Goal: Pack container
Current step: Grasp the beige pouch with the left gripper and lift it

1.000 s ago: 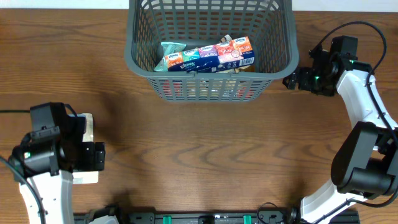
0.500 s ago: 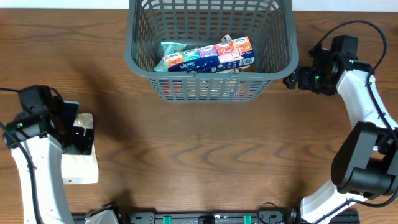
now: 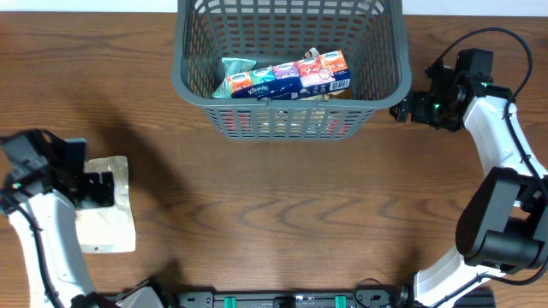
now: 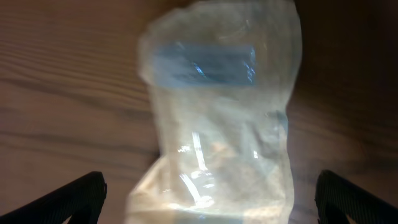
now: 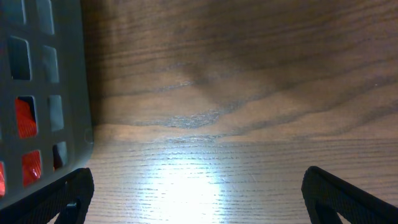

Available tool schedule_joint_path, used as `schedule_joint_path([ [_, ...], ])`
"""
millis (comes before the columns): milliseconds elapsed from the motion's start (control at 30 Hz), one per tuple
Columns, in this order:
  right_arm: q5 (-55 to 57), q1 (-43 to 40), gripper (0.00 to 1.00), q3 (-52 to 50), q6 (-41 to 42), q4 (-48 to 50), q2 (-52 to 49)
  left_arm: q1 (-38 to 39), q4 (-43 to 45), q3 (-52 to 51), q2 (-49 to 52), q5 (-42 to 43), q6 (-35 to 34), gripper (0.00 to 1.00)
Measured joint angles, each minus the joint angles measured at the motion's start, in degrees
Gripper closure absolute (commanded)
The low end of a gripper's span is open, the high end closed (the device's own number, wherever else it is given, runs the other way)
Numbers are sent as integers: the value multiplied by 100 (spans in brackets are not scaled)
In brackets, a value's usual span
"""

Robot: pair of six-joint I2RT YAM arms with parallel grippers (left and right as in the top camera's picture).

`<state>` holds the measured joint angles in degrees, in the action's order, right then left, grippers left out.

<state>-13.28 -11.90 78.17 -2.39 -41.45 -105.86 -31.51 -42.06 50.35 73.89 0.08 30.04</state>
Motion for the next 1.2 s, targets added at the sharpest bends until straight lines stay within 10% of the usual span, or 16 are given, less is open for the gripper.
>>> schedule_joint_path([
  [1200, -2, 0, 1, 0, -33, -109, 0, 0, 1716, -745, 1519, 146, 44, 1],
])
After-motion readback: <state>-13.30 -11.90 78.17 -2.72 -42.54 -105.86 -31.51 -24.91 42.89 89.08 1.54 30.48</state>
